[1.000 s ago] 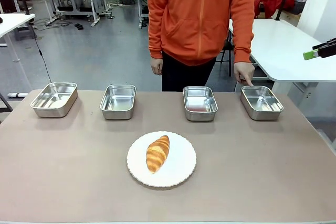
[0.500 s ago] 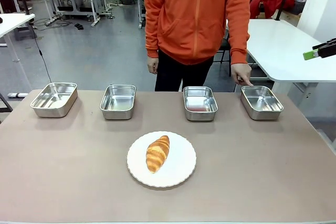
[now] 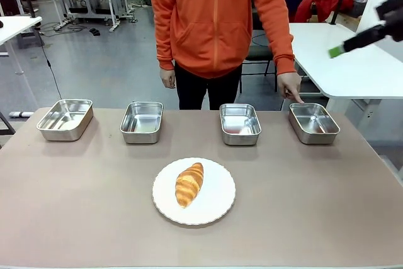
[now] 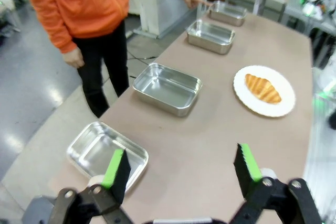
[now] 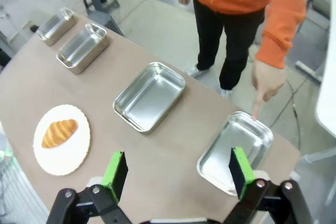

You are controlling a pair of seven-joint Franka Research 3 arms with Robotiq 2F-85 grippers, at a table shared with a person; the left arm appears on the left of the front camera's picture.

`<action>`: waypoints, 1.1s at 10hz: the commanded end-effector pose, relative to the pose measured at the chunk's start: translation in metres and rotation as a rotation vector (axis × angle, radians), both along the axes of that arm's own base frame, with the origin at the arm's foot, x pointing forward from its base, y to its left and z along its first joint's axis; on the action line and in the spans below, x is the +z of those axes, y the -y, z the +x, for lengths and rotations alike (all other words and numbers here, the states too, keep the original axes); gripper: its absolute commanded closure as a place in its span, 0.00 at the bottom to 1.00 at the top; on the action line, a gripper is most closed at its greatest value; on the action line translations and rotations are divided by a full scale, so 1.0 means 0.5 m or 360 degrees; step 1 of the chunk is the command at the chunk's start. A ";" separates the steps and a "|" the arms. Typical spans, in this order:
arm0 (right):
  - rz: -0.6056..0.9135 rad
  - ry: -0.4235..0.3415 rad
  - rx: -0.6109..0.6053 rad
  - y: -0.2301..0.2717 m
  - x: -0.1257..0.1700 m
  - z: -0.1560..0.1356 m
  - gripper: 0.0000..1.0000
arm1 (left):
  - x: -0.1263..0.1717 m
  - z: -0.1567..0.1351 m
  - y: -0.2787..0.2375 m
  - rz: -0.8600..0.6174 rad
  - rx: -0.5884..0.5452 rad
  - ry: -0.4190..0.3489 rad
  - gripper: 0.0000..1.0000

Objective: Place the bread in the container.
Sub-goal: Place the Butter Roll into the Airtight Container indicated by the human.

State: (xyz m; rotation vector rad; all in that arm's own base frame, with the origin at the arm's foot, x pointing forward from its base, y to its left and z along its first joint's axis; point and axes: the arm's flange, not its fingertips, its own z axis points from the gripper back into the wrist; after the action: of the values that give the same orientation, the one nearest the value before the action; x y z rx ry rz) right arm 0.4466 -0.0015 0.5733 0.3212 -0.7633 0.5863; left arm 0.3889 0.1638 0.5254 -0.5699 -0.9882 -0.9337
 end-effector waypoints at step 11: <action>-0.0066 -0.0594 -0.0751 -0.625 -0.222 -0.153 0.00 | 0.002 -0.002 0.000 -0.0011 -0.0014 0.0023 0.00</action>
State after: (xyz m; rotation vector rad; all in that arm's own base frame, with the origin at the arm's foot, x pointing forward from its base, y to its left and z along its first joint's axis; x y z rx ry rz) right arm 0.3843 0.3015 0.4529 0.2056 -0.3978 0.0127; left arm 0.3890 0.1644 0.5252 -0.5680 -0.9859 -0.9329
